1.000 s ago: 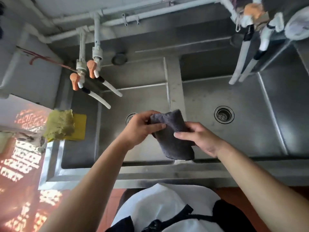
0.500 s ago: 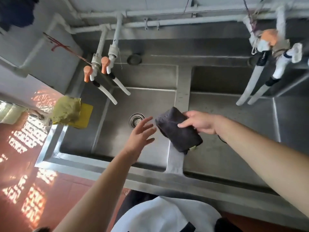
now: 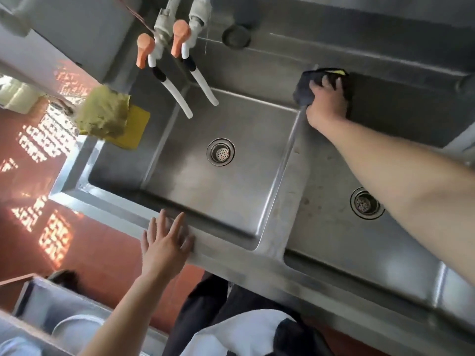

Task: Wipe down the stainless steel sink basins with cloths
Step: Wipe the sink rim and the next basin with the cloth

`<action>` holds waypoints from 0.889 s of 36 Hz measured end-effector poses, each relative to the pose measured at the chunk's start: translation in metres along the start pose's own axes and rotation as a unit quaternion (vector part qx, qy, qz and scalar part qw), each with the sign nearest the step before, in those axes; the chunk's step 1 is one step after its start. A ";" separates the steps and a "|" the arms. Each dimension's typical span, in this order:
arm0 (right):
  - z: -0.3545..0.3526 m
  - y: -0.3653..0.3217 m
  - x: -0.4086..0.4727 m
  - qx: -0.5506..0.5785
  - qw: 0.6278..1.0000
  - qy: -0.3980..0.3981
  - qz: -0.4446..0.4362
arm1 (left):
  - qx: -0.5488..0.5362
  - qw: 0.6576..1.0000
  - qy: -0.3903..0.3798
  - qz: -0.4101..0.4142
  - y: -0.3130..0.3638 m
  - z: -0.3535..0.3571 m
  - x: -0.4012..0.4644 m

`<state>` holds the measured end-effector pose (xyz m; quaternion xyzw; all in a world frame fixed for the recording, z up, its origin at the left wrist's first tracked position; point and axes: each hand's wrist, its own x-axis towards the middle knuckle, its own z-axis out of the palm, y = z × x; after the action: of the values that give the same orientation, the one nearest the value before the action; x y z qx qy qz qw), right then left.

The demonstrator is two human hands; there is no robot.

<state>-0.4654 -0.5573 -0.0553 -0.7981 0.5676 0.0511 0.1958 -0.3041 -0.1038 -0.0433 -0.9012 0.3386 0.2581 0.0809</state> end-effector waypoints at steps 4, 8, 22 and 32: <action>0.005 0.006 -0.008 -0.007 1.000 0.000 -0.025 | -0.045 0.999 0.003 -0.018 0.000 0.010 -0.005; 0.015 0.009 -0.032 0.000 0.999 -0.007 -0.038 | -0.067 0.997 -0.003 -0.035 0.005 0.014 -0.002; 0.061 -0.013 -0.197 -0.020 0.998 -0.050 -0.037 | -0.039 0.998 0.014 0.052 -0.026 0.003 0.005; 0.108 -0.066 -0.357 -0.055 0.991 -0.102 0.060 | -0.032 0.982 0.046 0.179 -0.106 0.015 -0.002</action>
<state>-0.5144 -0.1826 -0.0291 -0.7628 0.5878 0.1752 0.2046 -0.2422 -0.0175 -0.0576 -0.8393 0.4892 0.2370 -0.0112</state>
